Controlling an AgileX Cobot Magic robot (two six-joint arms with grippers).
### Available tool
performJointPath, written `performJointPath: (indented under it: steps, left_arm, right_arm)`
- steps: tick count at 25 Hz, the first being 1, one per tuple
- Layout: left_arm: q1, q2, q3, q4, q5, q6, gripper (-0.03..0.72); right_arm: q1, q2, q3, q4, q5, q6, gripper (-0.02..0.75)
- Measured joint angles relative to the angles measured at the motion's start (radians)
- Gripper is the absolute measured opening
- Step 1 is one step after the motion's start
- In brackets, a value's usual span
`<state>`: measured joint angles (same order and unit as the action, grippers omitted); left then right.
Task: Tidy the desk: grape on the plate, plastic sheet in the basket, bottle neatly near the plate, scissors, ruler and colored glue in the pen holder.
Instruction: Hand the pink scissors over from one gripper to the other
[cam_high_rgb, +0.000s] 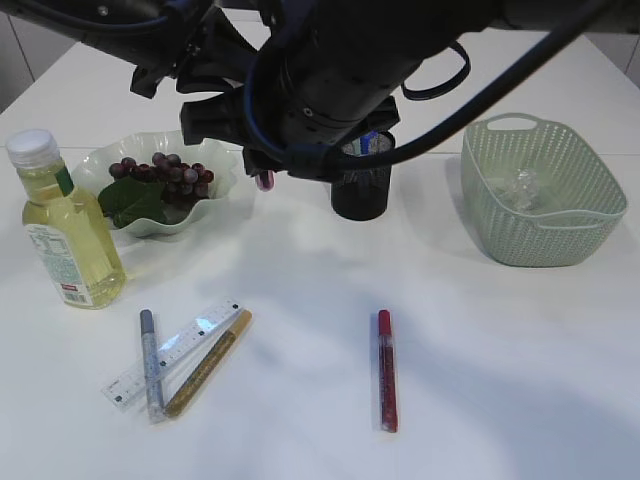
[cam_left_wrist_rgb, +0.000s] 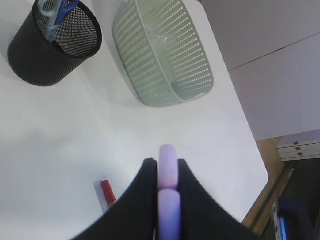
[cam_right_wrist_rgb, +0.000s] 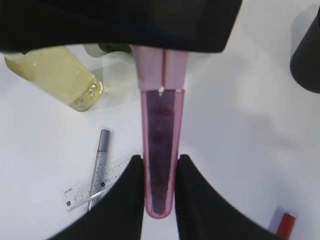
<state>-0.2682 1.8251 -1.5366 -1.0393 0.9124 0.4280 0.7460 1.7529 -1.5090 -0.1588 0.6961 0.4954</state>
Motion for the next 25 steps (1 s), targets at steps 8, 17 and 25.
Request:
performJointPath:
  steps: [8, 17, 25]
  left_arm:
    - [0.000, 0.000, 0.000, 0.000, 0.000, 0.000, 0.038]
    - [0.000, 0.000, 0.000, 0.000, 0.000, 0.000, 0.038]
    - [0.000, 0.000, 0.000, 0.000, -0.004, 0.000, 0.038]
  right_arm:
    - [0.000, 0.000, 0.000, 0.000, 0.000, 0.000, 0.167]
    - [0.000, 0.000, 0.000, 0.000, 0.000, 0.000, 0.177]
    - [0.000, 0.000, 0.000, 0.000, 0.000, 0.000, 0.235]
